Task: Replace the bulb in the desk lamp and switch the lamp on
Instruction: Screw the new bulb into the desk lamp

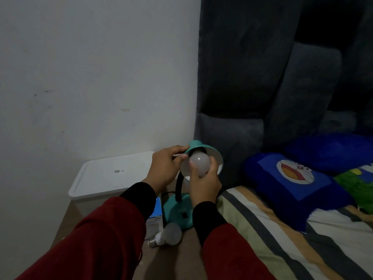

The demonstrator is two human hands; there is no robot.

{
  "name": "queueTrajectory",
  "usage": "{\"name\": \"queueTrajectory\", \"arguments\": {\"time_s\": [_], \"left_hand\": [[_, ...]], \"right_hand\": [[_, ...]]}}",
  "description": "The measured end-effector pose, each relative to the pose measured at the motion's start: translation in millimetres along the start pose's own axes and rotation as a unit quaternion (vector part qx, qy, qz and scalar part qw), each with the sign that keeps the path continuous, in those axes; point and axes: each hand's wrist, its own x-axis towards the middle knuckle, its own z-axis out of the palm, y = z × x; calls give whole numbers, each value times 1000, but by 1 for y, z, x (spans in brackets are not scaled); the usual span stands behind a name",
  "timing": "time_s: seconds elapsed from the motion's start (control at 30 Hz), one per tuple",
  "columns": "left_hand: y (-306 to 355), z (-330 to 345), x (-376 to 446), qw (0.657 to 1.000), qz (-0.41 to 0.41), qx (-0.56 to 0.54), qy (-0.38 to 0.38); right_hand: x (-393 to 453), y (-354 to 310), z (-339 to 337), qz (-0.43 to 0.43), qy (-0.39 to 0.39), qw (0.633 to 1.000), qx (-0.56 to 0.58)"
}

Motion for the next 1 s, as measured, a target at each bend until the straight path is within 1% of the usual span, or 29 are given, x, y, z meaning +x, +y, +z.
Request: {"name": "queueTrajectory", "arguments": {"time_s": [0.07,0.2,0.33,0.5,0.6,0.63,0.77,0.9,1.0], "left_hand": [[0,0,0,1000,-1,1,-1],[2,2,-1,1000,-2,8,1],[3,0,0,1000,-5,17,3],[4,-1,-2,1000,-3,24,-2],[4,-2,-1,1000,-5,18,-8],[4,-2,0,1000,-6,17,-10],[3,-1,1,1000,-5,16,-11],[3,-2,2,1000,-7,20,-9],[3,-2,2,1000,-8,13,-12]], "right_hand": [[3,-2,-4,6,-5,1000,-10],[0,-1,-3,-29,-8,999,-33],[3,-5,-3,14,-1,1000,6],[-2,-5,-4,-24,5,1000,-3],[-2,-4,-3,19,22,999,15],[-1,-4,-3,24,20,999,10],[-2,-7,-2,-10,8,1000,-20],[2,-8,-2,5,1,1000,-31],[2,-9,-2,-15,-17,999,-47]]}}
